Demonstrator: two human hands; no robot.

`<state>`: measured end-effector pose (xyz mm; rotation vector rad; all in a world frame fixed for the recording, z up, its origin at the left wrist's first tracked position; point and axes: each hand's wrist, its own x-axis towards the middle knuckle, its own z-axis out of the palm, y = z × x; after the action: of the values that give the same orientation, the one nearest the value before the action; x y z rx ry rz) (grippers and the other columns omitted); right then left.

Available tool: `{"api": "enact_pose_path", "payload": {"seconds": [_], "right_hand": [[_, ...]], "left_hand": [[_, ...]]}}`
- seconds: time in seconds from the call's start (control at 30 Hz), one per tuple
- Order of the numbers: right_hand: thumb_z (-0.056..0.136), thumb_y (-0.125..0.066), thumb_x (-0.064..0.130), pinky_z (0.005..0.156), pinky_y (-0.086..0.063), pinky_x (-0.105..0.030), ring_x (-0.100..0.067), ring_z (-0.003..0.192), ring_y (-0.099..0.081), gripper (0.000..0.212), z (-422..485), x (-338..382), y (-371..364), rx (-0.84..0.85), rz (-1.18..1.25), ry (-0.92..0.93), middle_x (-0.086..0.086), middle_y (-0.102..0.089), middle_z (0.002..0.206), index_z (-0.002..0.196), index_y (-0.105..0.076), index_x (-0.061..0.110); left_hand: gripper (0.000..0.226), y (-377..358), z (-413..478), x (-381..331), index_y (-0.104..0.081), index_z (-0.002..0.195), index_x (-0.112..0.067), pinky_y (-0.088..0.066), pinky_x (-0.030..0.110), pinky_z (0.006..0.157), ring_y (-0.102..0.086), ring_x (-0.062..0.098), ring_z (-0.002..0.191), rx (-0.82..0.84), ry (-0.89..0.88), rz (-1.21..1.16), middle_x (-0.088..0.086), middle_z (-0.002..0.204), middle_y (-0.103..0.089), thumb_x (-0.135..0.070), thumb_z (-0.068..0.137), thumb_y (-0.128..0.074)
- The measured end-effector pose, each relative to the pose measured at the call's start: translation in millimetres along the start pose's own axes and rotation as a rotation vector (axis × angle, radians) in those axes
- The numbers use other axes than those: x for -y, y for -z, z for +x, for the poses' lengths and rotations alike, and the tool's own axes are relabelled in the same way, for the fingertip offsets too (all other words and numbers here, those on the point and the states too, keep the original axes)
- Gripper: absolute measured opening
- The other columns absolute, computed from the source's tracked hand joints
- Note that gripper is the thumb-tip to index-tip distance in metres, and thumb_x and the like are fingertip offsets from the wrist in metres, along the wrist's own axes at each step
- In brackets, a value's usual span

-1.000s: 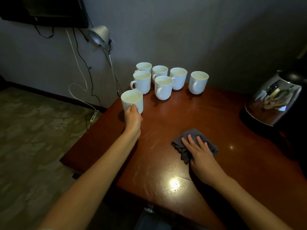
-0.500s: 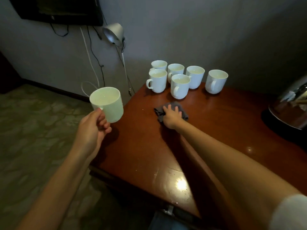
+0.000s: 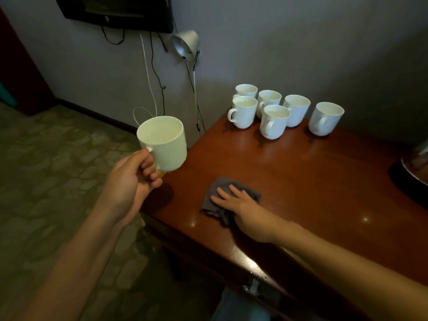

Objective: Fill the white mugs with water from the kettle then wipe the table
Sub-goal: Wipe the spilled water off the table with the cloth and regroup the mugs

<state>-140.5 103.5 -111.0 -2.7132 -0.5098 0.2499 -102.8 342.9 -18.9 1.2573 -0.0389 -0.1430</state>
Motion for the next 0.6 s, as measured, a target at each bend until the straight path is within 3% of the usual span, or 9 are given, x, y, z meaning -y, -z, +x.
{"api": "enact_pose_path", "payload": {"seconds": [0.1,0.2,0.27,0.33,0.43,0.5,0.6], "right_hand": [[0.086,-0.032,-0.01,0.115,0.004,-0.045,-0.027,0.146,0.003,0.071,-24,-45,19,-0.13,0.017,-0.226,-0.002,-0.005,0.158,0.148,-0.017,0.022],[0.094,-0.034,0.003,0.116,0.001,-0.05,-0.034,0.145,0.005,0.064,17,-91,54,-0.066,-0.016,-0.553,-0.005,0.002,0.159,0.15,-0.009,0.023],[0.097,-0.037,0.016,0.116,-0.001,-0.051,-0.036,0.144,0.005,0.061,57,-86,63,-0.031,-0.035,-0.605,-0.003,0.004,0.16,0.15,-0.009,0.026],[0.097,-0.04,0.021,0.115,-0.002,-0.053,-0.037,0.144,0.004,0.061,90,-51,54,-0.012,-0.05,-0.494,-0.003,0.002,0.16,0.15,-0.01,0.028],[0.095,-0.04,0.013,0.114,-0.001,-0.052,-0.035,0.144,0.004,0.063,102,24,9,0.063,-0.077,-0.189,-0.003,0.001,0.16,0.15,-0.011,0.025],[0.093,-0.039,0.008,0.115,0.003,-0.049,-0.031,0.145,0.007,0.064,73,60,-18,0.088,-0.071,-0.026,-0.002,0.0,0.16,0.15,-0.015,0.025],[0.089,-0.036,-0.001,0.115,0.01,-0.042,-0.02,0.144,0.014,0.07,0,55,-34,0.098,-0.003,0.121,0.005,0.001,0.159,0.149,-0.016,0.029]], "left_hand": [[0.044,5,-5,3,-0.038,0.055,-0.019,-0.031,0.022,0.049,-0.034,0.009,0.052,0.006,0.011,0.016,-0.004,0.056,-0.03,-0.023,0.099,-0.037],[0.039,5,-13,1,-0.034,0.061,-0.015,-0.029,0.024,0.052,-0.033,0.01,0.054,-0.007,0.021,0.033,-0.003,0.057,-0.03,-0.022,0.099,-0.036],[0.038,2,-17,0,-0.033,0.062,-0.015,-0.029,0.025,0.053,-0.033,0.011,0.056,-0.008,0.025,0.02,-0.003,0.057,-0.03,-0.021,0.099,-0.036],[0.038,-2,-21,-2,-0.032,0.062,-0.014,-0.028,0.025,0.053,-0.032,0.011,0.056,-0.009,0.029,0.002,-0.002,0.057,-0.03,-0.021,0.099,-0.037],[0.038,-9,-26,-3,-0.032,0.062,-0.015,-0.029,0.023,0.05,-0.032,0.011,0.054,0.001,0.018,-0.02,-0.003,0.055,-0.029,-0.02,0.099,-0.037],[0.039,-12,-28,-1,-0.033,0.06,-0.015,-0.028,0.022,0.048,-0.031,0.011,0.053,0.011,0.011,-0.029,-0.003,0.054,-0.029,-0.018,0.099,-0.036],[0.045,-18,-29,4,-0.036,0.054,-0.017,-0.028,0.022,0.046,-0.031,0.011,0.051,0.049,0.018,-0.024,-0.003,0.054,-0.029,-0.017,0.099,-0.036]]}}
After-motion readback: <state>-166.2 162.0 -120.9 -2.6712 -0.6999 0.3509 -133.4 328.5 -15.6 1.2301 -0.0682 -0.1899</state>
